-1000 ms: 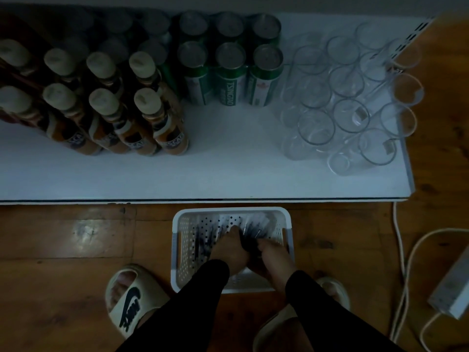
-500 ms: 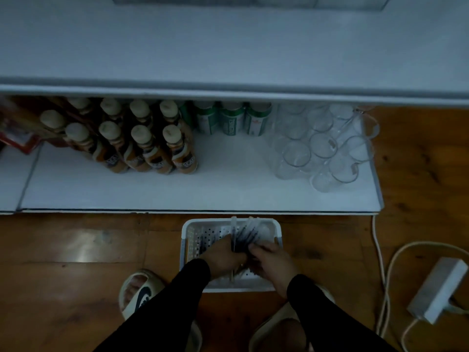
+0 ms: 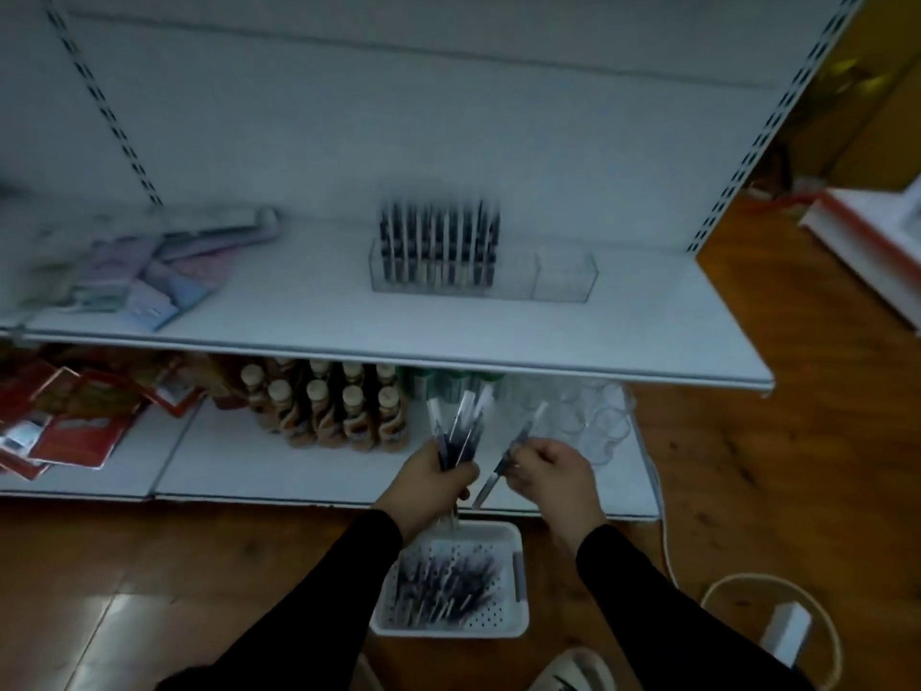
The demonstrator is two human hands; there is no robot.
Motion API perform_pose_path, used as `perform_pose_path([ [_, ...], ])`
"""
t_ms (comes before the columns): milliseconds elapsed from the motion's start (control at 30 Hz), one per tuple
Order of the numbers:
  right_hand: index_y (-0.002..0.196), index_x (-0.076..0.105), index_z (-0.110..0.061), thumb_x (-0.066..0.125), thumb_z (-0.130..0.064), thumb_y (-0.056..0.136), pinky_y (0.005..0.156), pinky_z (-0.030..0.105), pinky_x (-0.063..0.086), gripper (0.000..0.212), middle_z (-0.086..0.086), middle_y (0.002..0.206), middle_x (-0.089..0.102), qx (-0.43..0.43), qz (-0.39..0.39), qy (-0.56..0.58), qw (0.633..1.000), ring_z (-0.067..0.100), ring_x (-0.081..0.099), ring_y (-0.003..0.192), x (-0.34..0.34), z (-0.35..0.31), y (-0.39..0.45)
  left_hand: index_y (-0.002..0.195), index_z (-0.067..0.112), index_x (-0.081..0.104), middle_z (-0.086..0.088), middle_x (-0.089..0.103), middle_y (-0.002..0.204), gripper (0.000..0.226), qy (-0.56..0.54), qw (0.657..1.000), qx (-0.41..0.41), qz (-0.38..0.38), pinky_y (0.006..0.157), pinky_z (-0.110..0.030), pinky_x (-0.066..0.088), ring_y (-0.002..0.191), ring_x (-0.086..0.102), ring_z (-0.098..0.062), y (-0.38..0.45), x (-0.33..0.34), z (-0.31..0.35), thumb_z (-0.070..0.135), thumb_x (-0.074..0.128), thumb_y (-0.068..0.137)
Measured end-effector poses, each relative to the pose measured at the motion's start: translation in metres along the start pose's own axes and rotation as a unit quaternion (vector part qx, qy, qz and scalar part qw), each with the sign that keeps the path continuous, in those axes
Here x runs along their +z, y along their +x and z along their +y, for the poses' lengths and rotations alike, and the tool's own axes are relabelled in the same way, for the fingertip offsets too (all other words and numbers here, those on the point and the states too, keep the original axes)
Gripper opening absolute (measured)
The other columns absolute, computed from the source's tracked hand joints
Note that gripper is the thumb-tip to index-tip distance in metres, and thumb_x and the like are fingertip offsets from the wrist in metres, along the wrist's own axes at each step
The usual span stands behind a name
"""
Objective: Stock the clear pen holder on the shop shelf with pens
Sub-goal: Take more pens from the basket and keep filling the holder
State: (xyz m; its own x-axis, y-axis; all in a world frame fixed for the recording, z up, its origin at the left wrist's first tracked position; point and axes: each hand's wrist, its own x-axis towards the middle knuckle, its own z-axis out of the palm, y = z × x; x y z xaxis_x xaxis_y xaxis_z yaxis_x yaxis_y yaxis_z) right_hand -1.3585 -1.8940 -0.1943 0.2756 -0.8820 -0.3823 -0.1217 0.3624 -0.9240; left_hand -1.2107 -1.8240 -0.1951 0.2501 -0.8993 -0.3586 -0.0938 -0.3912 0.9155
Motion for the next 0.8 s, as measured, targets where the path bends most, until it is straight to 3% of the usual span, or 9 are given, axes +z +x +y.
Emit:
perform_pose_path([
  [133, 0.092, 0.066, -0.009, 0.062, -0.012, 0.093, 0.068, 0.02, 0.055, 0.005, 0.011, 0.092, 0.072, -0.093, 0.01, -0.026, 0.995, 0.021, 0.07, 0.086, -0.002, -0.053, -0.011, 0.09, 0.013, 0.055, -0.005, 0.059, 0.07, 0.011, -0.048, 0.998, 0.041, 0.023, 0.06, -0.028, 0.045, 0.059, 0.052, -0.014, -0.02, -0.023, 0.039, 0.024, 0.056, 0.094],
  [300, 0.11, 0.063, -0.011, 0.064, -0.014, 0.091, 0.077, 0.027, 0.057, 0.019, 0.01, 0.095, 0.07, -0.184, 0.019, -0.056, 0.981, 0.02, 0.071, 0.088, 0.0, -0.112, 0.0, 0.088, 0.01, 0.054, -0.011, 0.057, 0.067, 0.011, -0.151, 0.982, 0.08, 0.076, 0.052, -0.024, 0.044, 0.055, 0.051, -0.017, -0.018, -0.044, 0.074, 0.017, 0.054, 0.095],
  [467, 0.096, 0.063, -0.014, 0.066, -0.012, 0.088, 0.08, 0.039, 0.059, 0.009, 0.012, 0.087, 0.067, -0.263, 0.034, -0.082, 0.961, 0.028, 0.069, 0.087, 0.006, -0.161, 0.042, 0.094, 0.007, 0.053, -0.006, 0.056, 0.057, 0.011, -0.227, 0.96, 0.11, 0.125, 0.048, -0.03, 0.045, 0.057, 0.05, -0.024, 0.012, -0.052, 0.099, 0.018, 0.054, 0.096],
  [567, 0.088, 0.063, -0.02, 0.066, -0.013, 0.088, 0.079, 0.038, 0.06, 0.008, 0.011, 0.091, 0.069, -0.291, 0.043, -0.08, 0.952, 0.027, 0.07, 0.087, 0.008, -0.181, 0.069, 0.098, 0.006, 0.054, 0.001, 0.059, 0.055, 0.012, -0.267, 0.945, 0.109, 0.153, 0.051, -0.033, 0.046, 0.059, 0.054, -0.021, 0.037, -0.053, 0.105, 0.018, 0.057, 0.094],
  [800, 0.093, 0.068, -0.014, 0.066, -0.02, 0.09, 0.079, 0.034, 0.06, 0.007, 0.007, 0.093, 0.071, -0.32, 0.052, -0.076, 0.943, 0.02, 0.072, 0.086, 0.006, -0.2, 0.132, 0.092, -0.001, 0.056, -0.01, 0.059, 0.057, 0.016, -0.276, 0.934, 0.108, 0.2, 0.051, -0.031, 0.043, 0.051, 0.052, -0.018, 0.076, -0.046, 0.104, 0.015, 0.057, 0.093],
])
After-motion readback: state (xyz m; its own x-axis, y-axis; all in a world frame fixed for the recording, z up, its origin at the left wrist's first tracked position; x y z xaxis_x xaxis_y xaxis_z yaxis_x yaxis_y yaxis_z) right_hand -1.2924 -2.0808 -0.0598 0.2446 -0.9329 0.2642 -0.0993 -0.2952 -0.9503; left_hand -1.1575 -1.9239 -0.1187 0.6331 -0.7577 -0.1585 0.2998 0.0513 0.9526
